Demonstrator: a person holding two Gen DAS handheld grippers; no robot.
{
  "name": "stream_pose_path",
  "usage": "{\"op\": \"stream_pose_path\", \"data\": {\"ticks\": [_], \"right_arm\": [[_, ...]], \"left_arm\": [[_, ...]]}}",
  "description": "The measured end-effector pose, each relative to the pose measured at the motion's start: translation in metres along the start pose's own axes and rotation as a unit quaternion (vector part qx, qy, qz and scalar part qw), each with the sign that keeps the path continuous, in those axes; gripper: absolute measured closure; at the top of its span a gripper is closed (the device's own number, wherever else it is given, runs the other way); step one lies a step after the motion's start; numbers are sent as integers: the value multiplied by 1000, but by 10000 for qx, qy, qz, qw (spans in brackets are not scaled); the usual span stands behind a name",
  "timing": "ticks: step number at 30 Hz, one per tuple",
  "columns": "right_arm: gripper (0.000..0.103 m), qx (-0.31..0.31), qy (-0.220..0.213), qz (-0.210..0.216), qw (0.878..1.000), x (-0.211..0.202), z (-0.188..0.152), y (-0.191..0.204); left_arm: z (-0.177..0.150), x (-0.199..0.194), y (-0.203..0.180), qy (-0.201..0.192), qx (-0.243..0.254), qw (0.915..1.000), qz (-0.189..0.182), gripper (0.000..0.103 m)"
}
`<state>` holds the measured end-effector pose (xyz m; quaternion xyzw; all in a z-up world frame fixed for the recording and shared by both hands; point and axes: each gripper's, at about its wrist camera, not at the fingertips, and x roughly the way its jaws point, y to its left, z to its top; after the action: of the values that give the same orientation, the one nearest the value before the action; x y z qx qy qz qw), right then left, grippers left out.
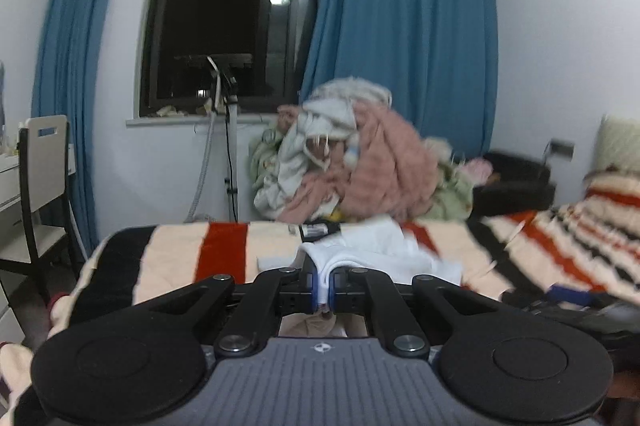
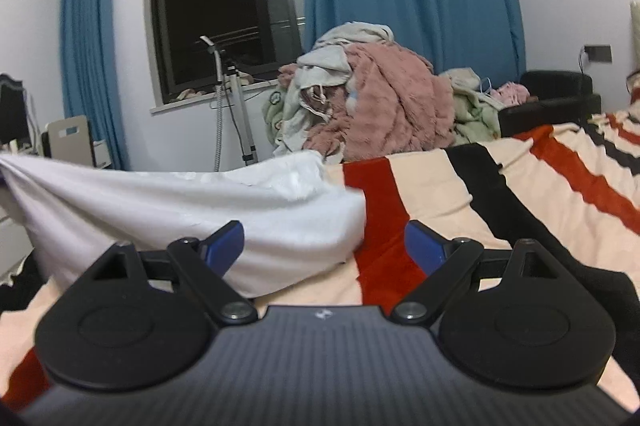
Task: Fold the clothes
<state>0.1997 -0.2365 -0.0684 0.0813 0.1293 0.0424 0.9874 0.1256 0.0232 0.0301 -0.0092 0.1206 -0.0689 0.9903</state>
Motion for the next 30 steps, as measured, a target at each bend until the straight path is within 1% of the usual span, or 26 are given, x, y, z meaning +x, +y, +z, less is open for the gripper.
{"op": "stream_pose_path", "data": {"ticks": [2, 4, 6, 9, 11, 13, 16, 17, 18, 19, 20, 21, 22, 24, 26, 27, 28, 30], "right_arm": [[14, 53, 102, 94, 9999, -10, 2, 5], [15, 34, 278, 203, 9994, -20, 2, 12], [15, -126, 519, 318, 9981, -28, -1, 21], [15, -90, 1002, 547, 9934, -33, -12, 30], [15, 155, 1470, 970, 9843, -25, -23, 33], [15, 670, 1867, 1405, 9700, -10, -34, 32], [15, 1442, 2214, 1696, 9495, 27, -45, 27], [22, 1691, 2314, 1771, 9415, 40, -49, 25], [37, 1939, 2413, 1845, 9328, 53, -52, 23], [47, 2030, 2392, 1870, 9309, 62, -53, 21], [55, 2002, 2281, 1859, 9345, 70, -51, 20], [72, 1974, 2170, 1848, 9380, 78, -49, 19], [75, 2018, 2013, 1877, 9399, 82, -46, 18], [78, 2216, 1631, 1994, 9405, 88, -38, 14], [79, 2388, 1191, 2080, 9410, 92, -31, 11], [79, 2409, 1080, 2043, 9426, 95, -28, 10], [79, 2384, 1057, 1949, 9455, 100, -25, 9], [79, 2253, 1160, 1751, 9514, 111, -26, 11]], "left_arm": [[1, -31, 16, -163, -241, 9996, -40, 98], [0, -47, 36, -280, -491, 9984, 14, 98], [-1, -61, 56, -399, -727, 9965, 82, 98], [-3, -59, 86, -367, -999, 9937, 357, 98], [-6, -47, 106, -241, -1216, 9906, 583, 98], [-10, -32, 126, -84, -1387, 9871, 801, 98], [-21, -5, 148, 82, -1406, 9845, 1045, 98], [-26, 5, 152, 137, -1340, 9845, 1122, 98], [-31, 13, 154, 200, -1259, 9845, 1207, 97], [-36, 21, 157, 277, -1225, 9837, 1287, 97], [-42, 30, 161, 361, -1225, 9824, 1361, 97], [-48, 38, 164, 441, -1247, 9810, 1418, 97], [-55, 46, 167, 518, -1282, 9795, 1465, 97], [-67, 61, 171, 691, -1296, 9771, 1540, 97], [-78, 75, 175, 901, -1183, 9762, 1575, 97], [-83, 84, 176, 982, -1134, 9766, 1539, 97], [-88, 94, 175, 1062, -1033, 9777, 1487, 96], [-98, 113, 173, 1243, -755, 9786, 1453, 95]]}}
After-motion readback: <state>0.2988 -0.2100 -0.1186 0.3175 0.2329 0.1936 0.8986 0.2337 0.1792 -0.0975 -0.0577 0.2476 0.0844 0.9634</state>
